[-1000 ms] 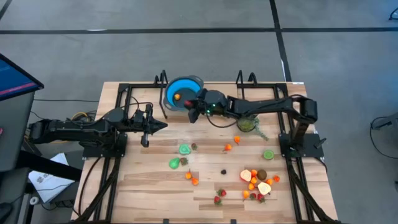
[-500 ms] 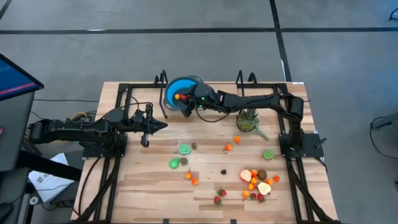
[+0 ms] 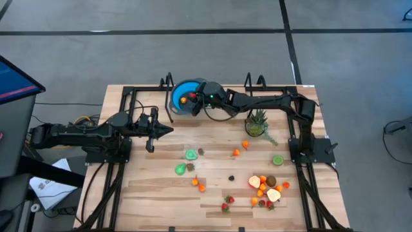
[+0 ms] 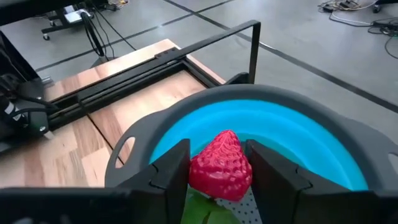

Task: Pick & Place Fruit
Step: Put the strawberry into the basket, then put the kiwi into the basket

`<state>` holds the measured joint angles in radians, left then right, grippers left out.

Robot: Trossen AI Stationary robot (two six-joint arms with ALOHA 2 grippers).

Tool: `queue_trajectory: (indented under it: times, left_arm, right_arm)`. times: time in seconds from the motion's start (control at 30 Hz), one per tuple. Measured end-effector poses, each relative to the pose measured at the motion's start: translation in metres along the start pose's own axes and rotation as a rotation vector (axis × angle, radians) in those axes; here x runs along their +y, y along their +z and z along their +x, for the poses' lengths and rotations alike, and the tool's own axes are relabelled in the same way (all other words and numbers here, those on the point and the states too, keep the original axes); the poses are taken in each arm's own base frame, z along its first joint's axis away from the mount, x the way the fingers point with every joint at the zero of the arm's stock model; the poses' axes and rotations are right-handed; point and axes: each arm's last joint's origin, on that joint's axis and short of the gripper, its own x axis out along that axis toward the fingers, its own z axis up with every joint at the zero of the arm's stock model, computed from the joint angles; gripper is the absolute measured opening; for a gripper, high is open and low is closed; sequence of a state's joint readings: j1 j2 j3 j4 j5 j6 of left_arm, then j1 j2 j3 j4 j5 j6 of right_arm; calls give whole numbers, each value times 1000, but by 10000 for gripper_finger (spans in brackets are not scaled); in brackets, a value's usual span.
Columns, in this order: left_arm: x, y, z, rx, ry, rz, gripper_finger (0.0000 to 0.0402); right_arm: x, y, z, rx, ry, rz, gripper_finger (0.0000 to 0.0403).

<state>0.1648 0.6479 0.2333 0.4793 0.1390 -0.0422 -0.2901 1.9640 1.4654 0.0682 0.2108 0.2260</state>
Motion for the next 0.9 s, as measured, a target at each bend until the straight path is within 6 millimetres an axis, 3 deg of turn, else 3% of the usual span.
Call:
queue_trajectory:
  times: [0.33,0.43,0.6,0.9]
  left_arm:
    - [0,0,0,0,0,0,2]
    - [0,0,0,0,-1,0,2]
    - [0,0,0,0,0,0,2]
    - [0,0,0,0,0,0,2]
  right_arm:
    - [-1,-1,0,10,-3,-14,221]
    - [-1,-1,0,11,-3,-16,227]
    - [7,2,-6,5,16,-43,190]
    - [24,9,-31,38,52,-87,77]
